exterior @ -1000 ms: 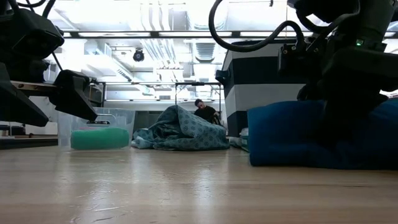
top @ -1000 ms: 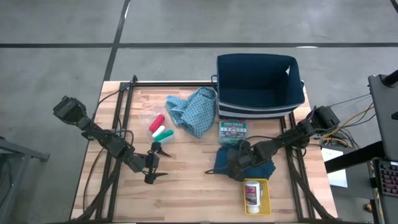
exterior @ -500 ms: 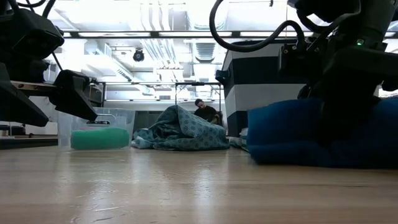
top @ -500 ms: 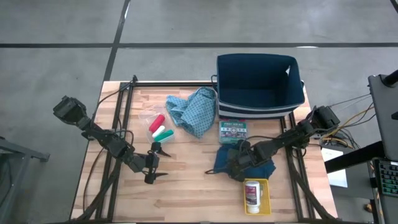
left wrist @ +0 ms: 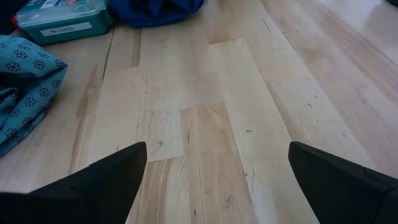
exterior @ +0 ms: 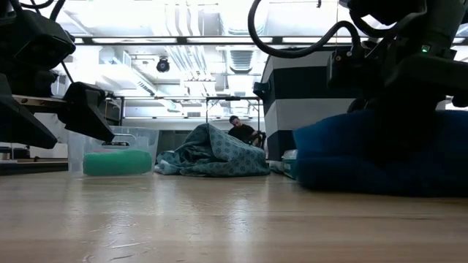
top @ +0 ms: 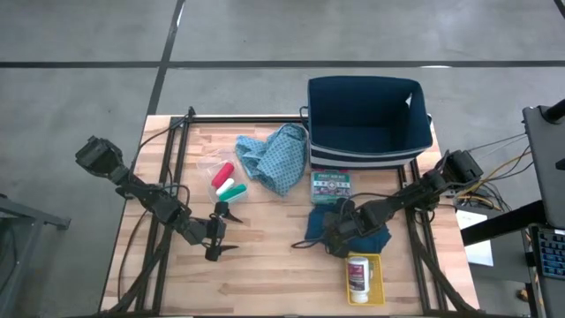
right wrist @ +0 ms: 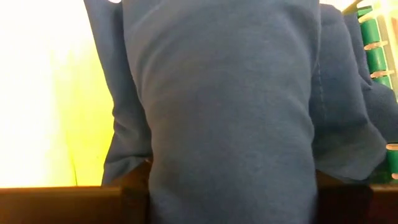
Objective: Pick & place medical supplies in basket/bin
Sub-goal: Put the blue patient gown into the blue bin
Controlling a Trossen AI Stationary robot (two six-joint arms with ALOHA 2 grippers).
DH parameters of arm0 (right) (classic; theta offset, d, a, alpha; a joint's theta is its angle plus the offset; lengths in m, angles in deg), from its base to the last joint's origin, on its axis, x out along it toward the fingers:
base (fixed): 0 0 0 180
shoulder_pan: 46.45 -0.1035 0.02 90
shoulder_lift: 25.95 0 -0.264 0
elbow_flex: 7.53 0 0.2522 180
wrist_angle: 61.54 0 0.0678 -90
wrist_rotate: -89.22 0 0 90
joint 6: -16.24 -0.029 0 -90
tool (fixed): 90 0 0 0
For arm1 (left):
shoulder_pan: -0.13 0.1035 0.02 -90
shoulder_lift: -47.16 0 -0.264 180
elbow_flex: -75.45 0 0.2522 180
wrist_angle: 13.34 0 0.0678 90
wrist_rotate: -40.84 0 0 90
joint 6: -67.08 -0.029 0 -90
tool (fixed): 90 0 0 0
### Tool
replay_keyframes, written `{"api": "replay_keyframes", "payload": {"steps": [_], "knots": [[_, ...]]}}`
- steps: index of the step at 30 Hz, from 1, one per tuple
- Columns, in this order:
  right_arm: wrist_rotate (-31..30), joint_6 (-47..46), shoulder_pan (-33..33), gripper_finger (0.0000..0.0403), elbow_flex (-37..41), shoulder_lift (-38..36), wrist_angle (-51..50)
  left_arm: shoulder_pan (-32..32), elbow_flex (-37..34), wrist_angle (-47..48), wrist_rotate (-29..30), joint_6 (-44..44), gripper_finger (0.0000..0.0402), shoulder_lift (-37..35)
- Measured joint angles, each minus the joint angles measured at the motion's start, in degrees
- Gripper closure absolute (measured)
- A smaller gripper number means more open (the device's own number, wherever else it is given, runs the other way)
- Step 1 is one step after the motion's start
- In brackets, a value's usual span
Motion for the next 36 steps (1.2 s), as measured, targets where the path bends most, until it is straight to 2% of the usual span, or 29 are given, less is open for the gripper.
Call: {"api": "replay_keyframes", "payload": {"steps": [8,24,36], "knots": [[0.0,1.13,0.0,0.0298,0.0,-0.02,0.12,0.0,0.0,0.0,0.0,-0.02,0.0003,0.0],[-0.04,1.67,0.09,0.0294,-0.26,-6.09,-0.89,0.0,0.0,0.0,0.0,-0.01,0.0003,-0.01],[-5.82,1.72,0.04,0.0296,-0.28,-16.21,-0.95,-0.01,0.0,0.0,-0.01,-0.01,0.0003,0.0]]}}
